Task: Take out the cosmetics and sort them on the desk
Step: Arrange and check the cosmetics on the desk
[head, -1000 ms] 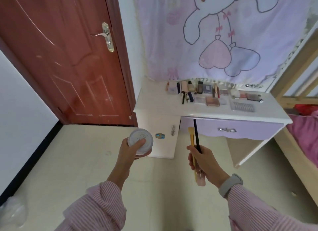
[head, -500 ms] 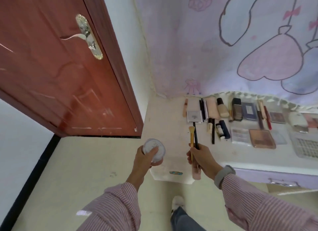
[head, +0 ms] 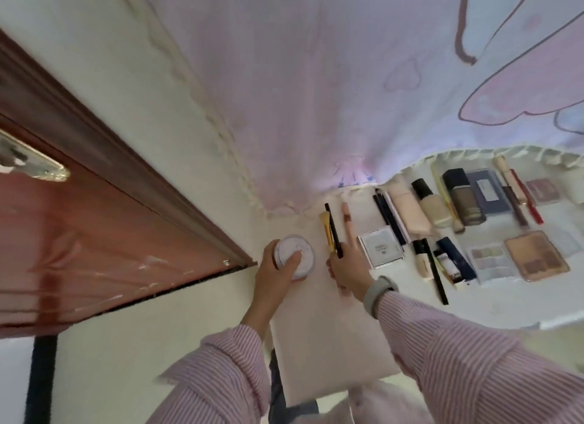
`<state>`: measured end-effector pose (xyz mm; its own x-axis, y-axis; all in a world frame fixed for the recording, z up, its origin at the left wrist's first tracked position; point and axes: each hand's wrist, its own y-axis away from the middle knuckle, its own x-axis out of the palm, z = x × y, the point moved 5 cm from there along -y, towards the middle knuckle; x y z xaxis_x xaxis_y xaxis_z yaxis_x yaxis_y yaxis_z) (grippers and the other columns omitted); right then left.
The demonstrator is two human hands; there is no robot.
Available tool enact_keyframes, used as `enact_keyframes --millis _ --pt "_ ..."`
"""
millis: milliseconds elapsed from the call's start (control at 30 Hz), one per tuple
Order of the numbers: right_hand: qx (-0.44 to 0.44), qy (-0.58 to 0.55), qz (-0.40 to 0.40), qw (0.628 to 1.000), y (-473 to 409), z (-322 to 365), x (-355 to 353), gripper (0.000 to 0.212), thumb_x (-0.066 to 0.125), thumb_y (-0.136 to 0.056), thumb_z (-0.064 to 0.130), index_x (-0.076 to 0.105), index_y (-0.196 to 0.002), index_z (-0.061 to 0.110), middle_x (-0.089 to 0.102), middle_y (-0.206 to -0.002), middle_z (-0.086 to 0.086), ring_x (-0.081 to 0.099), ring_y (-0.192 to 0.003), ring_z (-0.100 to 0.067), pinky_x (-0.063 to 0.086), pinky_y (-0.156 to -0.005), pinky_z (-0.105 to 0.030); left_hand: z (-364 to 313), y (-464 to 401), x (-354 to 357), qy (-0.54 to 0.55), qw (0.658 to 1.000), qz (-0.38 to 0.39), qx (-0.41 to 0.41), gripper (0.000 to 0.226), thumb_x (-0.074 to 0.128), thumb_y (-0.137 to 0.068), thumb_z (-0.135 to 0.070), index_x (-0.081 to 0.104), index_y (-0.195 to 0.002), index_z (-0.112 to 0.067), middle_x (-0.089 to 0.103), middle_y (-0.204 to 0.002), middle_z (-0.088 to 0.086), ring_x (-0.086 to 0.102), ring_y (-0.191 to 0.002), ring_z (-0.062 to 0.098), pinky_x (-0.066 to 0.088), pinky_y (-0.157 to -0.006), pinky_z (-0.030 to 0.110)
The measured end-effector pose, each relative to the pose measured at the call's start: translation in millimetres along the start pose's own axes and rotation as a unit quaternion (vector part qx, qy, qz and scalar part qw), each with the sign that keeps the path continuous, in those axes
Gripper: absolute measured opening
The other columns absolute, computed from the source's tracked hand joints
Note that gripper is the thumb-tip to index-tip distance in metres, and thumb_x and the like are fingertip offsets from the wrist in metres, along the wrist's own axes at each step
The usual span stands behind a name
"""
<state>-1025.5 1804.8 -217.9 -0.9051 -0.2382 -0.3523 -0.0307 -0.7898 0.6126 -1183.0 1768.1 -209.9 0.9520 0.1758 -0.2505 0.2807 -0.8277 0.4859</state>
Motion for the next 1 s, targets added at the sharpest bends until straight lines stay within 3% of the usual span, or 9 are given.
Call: enact_keyframes --millis 133,233,300,433,567,667,767,867,1000 --pt "-0.043 0.083 -0.105 0.990 -23 26 8 0.016 0.040 -0.091 0.004 0.055 -0.096 -0.001 0.059 -0.102 -0.015 0.056 -0.099 -0.030 0.037 -0.071 -0.026 -26 -46 0 -0.111 0.989 0.041 0.086 0.034 0.065 -0.084 -0.030 0.051 -0.115 -0.026 0.051 -0.109 -0.003 0.050 -0.102 0.014 0.041 -0.083 0.025" --pt "-0.075 0.117 -0.177 0.974 -34 42 8 0.021 0.037 -0.089 -0.001 0.055 -0.099 -0.003 0.041 -0.139 -0.018 0.039 -0.129 -0.022 0.037 -0.086 -0.023 -42 -71 5 -0.148 0.975 0.059 0.155 0.034 0.064 -0.085 -0.019 0.053 -0.116 -0.008 0.053 -0.117 0.009 0.048 -0.110 0.025 0.042 -0.095 0.039" --pt "-0.079 0.113 -0.196 0.971 -36 46 7 0.029 0.036 -0.088 -0.003 0.052 -0.112 -0.001 0.033 -0.146 -0.012 0.033 -0.133 -0.021 0.035 -0.100 -0.031 -46 -79 10 -0.147 0.976 0.072 0.142 0.039 0.062 -0.086 -0.018 0.049 -0.120 -0.004 0.049 -0.124 0.013 0.045 -0.115 0.029 0.039 -0.099 0.045" --pt "-0.087 0.088 -0.222 0.967 -27 45 3 0.048 0.034 -0.090 -0.003 0.034 -0.137 0.006 0.043 -0.129 -0.014 0.040 -0.116 -0.026 0.034 -0.100 -0.034 -48 -86 17 -0.162 0.980 0.083 0.085 0.040 0.057 -0.089 -0.029 0.044 -0.125 -0.015 0.049 -0.128 0.005 0.046 -0.117 0.026 0.035 -0.102 0.047" --pt "-0.102 0.051 -0.273 0.955 -2 35 -7 0.023 0.039 -0.094 0.006 0.051 -0.114 0.003 0.050 -0.103 -0.012 0.048 -0.078 -0.019 0.035 -0.068 -0.018 -52 -88 15 -0.080 0.988 0.121 0.052 0.038 0.055 -0.090 -0.028 0.040 -0.123 -0.017 0.049 -0.124 0.007 0.044 -0.119 0.031 0.040 -0.100 0.045" --pt "-0.084 0.036 -0.263 0.961 22 9 -7 0.013 0.041 -0.094 0.012 0.052 -0.100 0.011 0.057 -0.078 -0.006 0.054 -0.068 -0.023 0.041 -0.059 -0.029 -65 -68 7 -0.038 0.980 0.127 0.146 0.028 0.059 -0.086 -0.023 0.042 -0.107 -0.031 0.052 -0.115 -0.010 0.045 -0.117 0.019 0.041 -0.096 0.048" --pt "-0.053 0.066 -0.231 0.969 44 -22 1 0.025 0.043 -0.094 0.016 0.049 -0.118 0.018 0.050 -0.061 0.008 0.048 -0.052 -0.012 0.035 -0.050 -0.023 -59 -35 -1 -0.102 0.935 0.142 0.310 0.032 0.062 -0.087 -0.016 0.044 -0.109 -0.031 0.044 -0.114 -0.036 0.042 -0.107 -0.008 0.038 -0.095 0.061" --pt "-0.028 0.081 -0.220 0.972 61 -43 8 0.036 0.041 -0.095 0.018 0.043 -0.130 0.022 0.049 -0.061 0.014 0.045 -0.047 -0.005 0.031 -0.049 -0.018 -33 -1 -1 -0.202 0.835 0.186 0.477 0.030 0.054 -0.088 -0.014 0.041 -0.115 -0.020 0.048 -0.126 -0.009 0.039 -0.123 0.018 0.036 -0.098 0.054" --pt "-0.043 0.152 -0.246 0.956 82 -55 6 0.035 0.044 -0.093 0.012 0.048 -0.127 0.014 0.065 -0.086 0.001 0.056 -0.059 -0.015 0.037 -0.059 -0.023 -9 26 0 -0.267 0.718 0.190 0.614 0.027 0.048 -0.084 -0.001 0.045 -0.107 -0.015 0.058 -0.126 0.004 0.045 -0.124 0.027 0.037 -0.095 0.046"
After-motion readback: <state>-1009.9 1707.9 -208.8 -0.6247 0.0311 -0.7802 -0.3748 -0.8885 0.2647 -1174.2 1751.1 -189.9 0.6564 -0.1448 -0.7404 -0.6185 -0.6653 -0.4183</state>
